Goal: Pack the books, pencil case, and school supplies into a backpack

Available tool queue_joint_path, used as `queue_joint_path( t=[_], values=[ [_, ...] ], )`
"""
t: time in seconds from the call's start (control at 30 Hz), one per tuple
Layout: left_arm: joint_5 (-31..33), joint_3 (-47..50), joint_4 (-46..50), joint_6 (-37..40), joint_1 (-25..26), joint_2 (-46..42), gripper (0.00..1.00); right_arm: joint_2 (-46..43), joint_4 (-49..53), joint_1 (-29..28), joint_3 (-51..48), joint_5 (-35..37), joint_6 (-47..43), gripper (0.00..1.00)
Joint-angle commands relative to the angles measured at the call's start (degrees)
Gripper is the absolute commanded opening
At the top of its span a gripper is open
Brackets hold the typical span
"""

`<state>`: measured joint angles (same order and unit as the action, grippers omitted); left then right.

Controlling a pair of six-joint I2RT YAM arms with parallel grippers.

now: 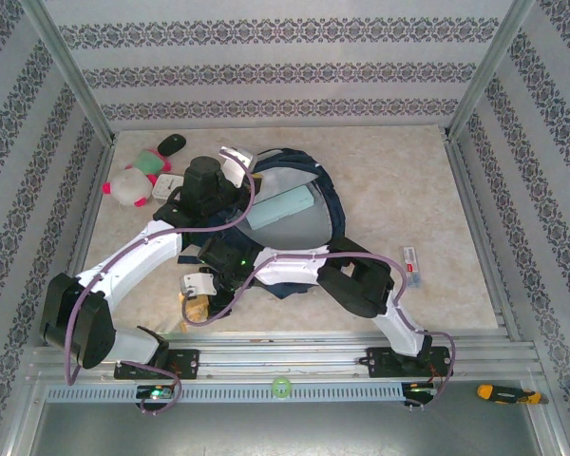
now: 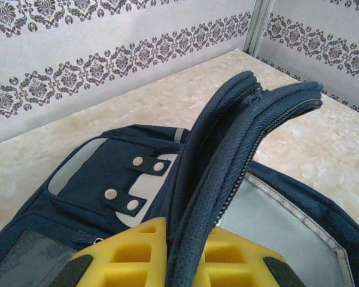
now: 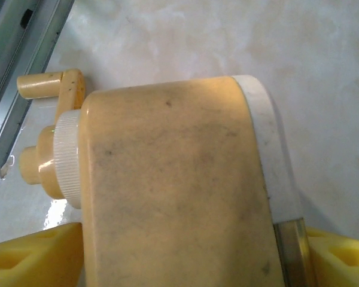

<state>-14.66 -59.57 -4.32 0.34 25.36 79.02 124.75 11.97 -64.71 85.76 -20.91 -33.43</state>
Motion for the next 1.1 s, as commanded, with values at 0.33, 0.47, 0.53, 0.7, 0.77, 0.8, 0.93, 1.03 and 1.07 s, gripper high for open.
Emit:
queue_joint_path(
  t=[0.33,0.47,0.53,0.7,0.77,0.8,0.93,1.03,1.07],
  values=[
    [-0.1,-0.2,-6.3,-0.8,-0.9,-2.6,0.02,-6.9,-4.0,0.9,-3.9,-1.2,2.2,0.54],
    [0.5,0.0,-6.4,-0.3,-0.8,-2.6,0.02,-16.7,-4.1,0.9,-10.3,2.0,3.7,0.54],
    [0.6,0.1,-6.2,-0.1,-0.9,-2.6,0.01,-22.4,-3.9,1.4,-13.9,3.7,4.7,0.53],
    [0.2,-0.1,-6.4,0.1,-0.9,-2.7,0.01,-35.9,-1.4,6.6,-22.1,5.6,7.4,0.53],
    [-0.3,-0.1,-6.7,0.0,-0.9,-2.7,0.01,-39.4,-0.5,10.4,-24.9,6.3,7.9,0.53],
    [-0.6,-0.1,-6.9,-0.1,-0.8,-2.6,0.01,-40.9,-0.2,13.0,-26.3,6.3,8.4,0.53],
    [-1.2,-0.3,-7.2,-0.4,-0.9,-2.7,0.01,-42.5,0.7,23.1,-29.5,4.6,10.3,0.52],
    [-1.6,-0.3,-7.2,-0.6,-0.9,-2.8,0.01,-40.2,1.7,28.3,-29.3,5.1,11.6,0.52],
    [-1.8,-0.3,-7.2,-0.6,-0.9,-2.8,0.01,-39.3,2.3,29.7,-28.9,4.8,12.2,0.52]
  ],
)
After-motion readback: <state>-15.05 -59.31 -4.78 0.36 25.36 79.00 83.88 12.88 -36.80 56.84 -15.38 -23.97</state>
